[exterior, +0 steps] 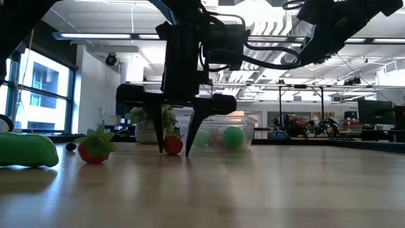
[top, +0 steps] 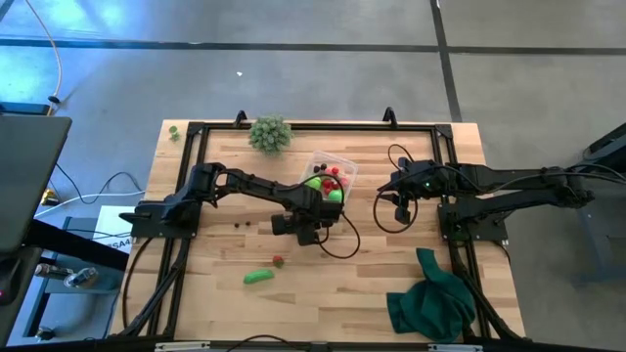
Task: Pick and placing Produce into tupperware
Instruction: Put the strawberry into the transparent container
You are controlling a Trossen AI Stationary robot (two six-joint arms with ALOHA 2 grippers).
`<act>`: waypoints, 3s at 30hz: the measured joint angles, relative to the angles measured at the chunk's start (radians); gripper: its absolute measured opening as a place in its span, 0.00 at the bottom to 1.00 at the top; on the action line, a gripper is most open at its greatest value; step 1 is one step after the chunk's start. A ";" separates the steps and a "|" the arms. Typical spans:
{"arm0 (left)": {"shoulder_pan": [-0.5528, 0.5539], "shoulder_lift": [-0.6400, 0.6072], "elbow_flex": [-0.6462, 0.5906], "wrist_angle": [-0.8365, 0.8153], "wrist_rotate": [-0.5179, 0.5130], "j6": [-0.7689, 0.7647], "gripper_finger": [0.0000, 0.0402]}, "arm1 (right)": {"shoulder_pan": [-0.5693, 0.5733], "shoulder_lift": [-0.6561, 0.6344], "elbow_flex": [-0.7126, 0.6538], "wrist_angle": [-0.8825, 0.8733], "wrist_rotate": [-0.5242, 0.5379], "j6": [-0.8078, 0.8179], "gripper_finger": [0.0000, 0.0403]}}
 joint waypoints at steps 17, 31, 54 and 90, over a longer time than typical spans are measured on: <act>0.000 0.000 0.000 0.001 -0.003 0.000 0.37 | 0.000 0.000 0.000 0.000 -0.005 0.000 0.19; 0.000 0.000 0.000 0.002 -0.003 -0.076 0.32 | 0.000 0.000 0.000 0.000 -0.004 0.000 0.19; 0.058 -0.027 0.745 -0.443 0.030 -0.323 0.33 | 0.000 0.000 0.001 0.003 -0.003 0.000 0.19; 0.367 0.050 0.351 -0.083 0.209 -0.444 0.33 | 0.000 0.000 0.001 0.000 -0.004 0.000 0.19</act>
